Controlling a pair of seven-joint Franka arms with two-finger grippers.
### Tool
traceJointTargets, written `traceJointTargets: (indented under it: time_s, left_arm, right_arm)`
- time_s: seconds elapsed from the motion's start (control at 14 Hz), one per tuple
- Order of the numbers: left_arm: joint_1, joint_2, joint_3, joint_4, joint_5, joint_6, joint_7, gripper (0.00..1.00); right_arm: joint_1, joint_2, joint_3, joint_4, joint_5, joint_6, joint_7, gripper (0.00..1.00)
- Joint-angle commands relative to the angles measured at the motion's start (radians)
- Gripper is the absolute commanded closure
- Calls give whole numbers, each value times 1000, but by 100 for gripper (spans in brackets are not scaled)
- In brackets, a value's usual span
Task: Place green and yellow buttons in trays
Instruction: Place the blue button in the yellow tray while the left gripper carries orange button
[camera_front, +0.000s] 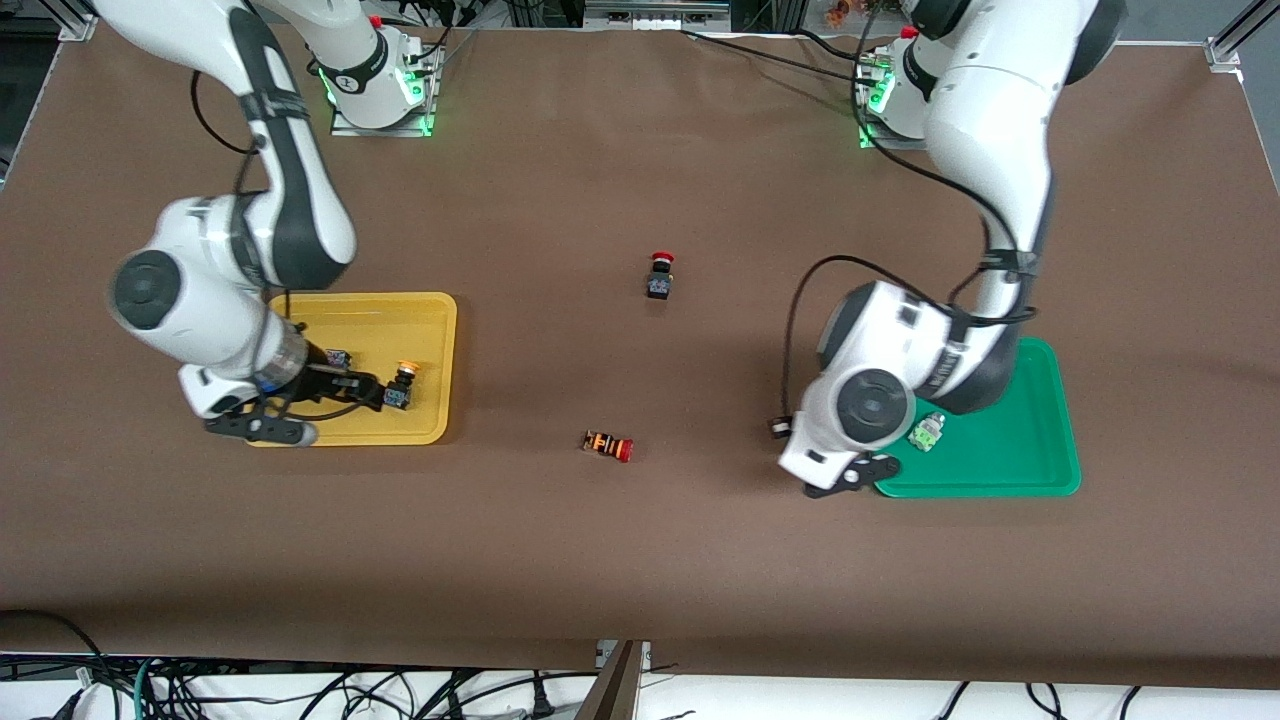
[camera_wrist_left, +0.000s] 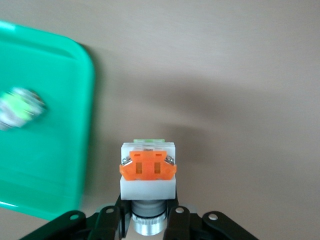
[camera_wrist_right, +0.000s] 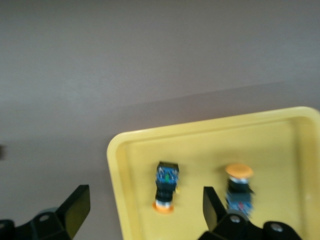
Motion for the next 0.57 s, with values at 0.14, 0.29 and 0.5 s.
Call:
traceJointTargets:
  time_s: [0.14, 0.29, 0.5]
  left_arm:
    - [146, -42, -10, -73, 107, -72, 376, 100]
    - [226, -44, -11, -110, 139, -43, 530, 100]
    - [345, -59, -24, -183, 138, 32, 785, 100]
  right_arm:
    - [-42, -27, -54, 354, 22, -467, -20, 0]
    - [-42, -35, -66, 410, 14, -541, -19, 0]
    - [-37, -71, -66, 416, -17, -570, -15, 0]
